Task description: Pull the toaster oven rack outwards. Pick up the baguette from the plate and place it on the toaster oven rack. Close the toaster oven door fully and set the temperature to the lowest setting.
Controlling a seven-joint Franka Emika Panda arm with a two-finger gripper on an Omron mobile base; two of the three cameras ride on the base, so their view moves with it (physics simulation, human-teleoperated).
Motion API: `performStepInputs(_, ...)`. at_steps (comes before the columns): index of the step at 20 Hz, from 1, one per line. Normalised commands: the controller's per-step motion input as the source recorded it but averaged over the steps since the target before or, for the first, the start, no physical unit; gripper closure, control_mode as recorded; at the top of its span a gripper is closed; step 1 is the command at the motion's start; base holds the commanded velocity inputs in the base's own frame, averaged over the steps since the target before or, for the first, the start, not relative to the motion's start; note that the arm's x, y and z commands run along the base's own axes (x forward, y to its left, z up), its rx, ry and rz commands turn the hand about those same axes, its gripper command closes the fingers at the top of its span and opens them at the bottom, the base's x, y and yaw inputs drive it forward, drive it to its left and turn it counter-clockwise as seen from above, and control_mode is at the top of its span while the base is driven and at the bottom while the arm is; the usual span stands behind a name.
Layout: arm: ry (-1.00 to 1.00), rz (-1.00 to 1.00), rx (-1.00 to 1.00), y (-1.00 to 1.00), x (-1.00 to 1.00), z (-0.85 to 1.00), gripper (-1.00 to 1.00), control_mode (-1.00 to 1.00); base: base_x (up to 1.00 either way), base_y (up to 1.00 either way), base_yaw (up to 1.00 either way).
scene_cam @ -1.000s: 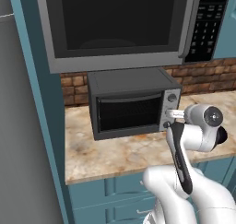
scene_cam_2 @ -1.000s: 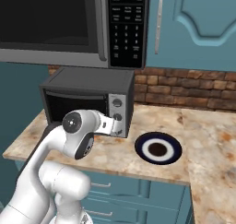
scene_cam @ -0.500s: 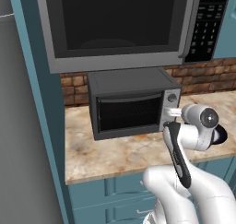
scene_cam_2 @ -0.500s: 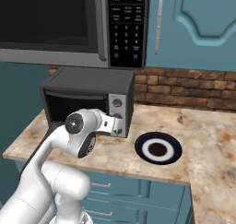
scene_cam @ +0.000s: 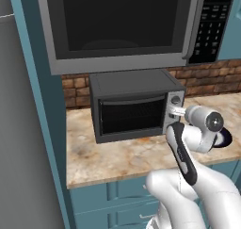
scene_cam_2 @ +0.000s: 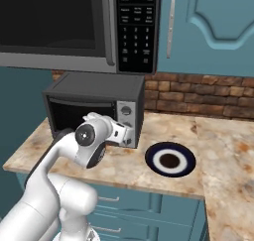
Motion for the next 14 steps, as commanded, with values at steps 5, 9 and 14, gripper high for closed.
performStepInputs(5, -0.06, 0.0, -0.08, 0.0, 0.05, 0.0, -1.0, -1.0, 0.0, 0.0, 0.0)
performStepInputs(9, -0.02, 0.0, -0.02, 0.0, 0.01, 0.0, -1.0, -1.0, 0.0, 0.0, 0.0)
performStepInputs(14, -0.01, 0.0, -0.01, 0.0, 0.04, -0.02, -1.0, -1.0, 0.0, 0.0, 0.0)
